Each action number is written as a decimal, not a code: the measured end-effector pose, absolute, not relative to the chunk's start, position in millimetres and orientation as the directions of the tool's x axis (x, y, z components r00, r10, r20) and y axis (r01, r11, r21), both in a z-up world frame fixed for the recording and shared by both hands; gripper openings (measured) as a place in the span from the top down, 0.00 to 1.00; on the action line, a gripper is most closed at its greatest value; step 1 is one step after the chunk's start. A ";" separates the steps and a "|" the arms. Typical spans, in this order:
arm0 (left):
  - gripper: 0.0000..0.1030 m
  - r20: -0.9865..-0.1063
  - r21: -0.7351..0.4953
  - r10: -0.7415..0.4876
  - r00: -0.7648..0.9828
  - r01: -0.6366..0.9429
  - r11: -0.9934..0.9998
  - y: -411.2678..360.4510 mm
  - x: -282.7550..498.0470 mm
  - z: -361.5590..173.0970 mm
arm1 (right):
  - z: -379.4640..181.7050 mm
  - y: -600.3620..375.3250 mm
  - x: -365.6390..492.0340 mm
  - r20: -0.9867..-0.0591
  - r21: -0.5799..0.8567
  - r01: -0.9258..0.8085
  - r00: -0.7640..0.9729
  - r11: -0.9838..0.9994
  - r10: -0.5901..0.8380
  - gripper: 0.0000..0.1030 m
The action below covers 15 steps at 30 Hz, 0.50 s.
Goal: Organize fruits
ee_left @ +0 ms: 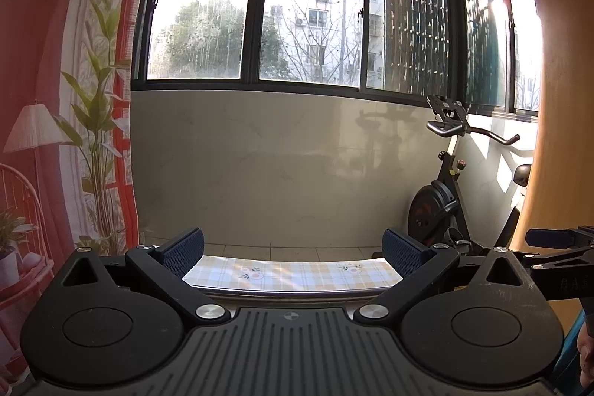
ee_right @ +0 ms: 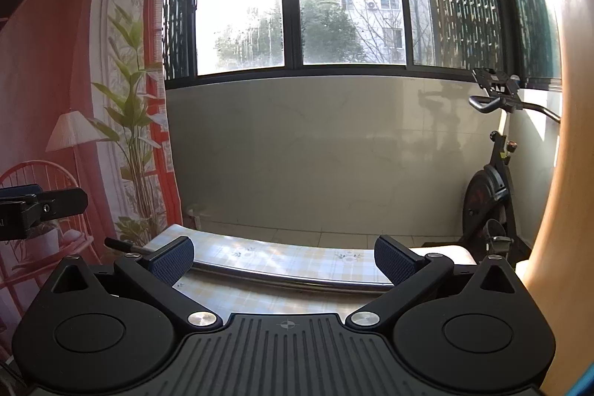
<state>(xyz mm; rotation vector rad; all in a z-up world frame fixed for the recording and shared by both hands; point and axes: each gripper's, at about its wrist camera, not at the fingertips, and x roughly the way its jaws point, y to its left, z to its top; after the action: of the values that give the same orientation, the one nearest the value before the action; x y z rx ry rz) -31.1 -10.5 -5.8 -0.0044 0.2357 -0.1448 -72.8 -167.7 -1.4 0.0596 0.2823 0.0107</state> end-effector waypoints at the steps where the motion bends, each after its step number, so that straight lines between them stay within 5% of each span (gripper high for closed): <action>1: 0.00 -0.234 -0.022 -0.144 0.962 0.142 0.990 -9.4 -30.8 -6.4 | -2.7 -167.8 -71.8 -0.281 0.064 0.000 0.960 0.998 0.018 0.00; 15: 0.00 -0.248 -0.021 -0.142 0.958 0.141 0.990 -4.3 -27.5 -9.1 | -15.1 -176.8 -61.4 -0.311 0.109 0.017 0.950 0.994 0.018 0.00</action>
<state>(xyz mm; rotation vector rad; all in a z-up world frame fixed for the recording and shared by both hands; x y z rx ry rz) -27.5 -4.3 -9.1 -0.0027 0.2521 -0.1435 -61.4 -176.8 -15.1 0.1114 0.3172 0.0001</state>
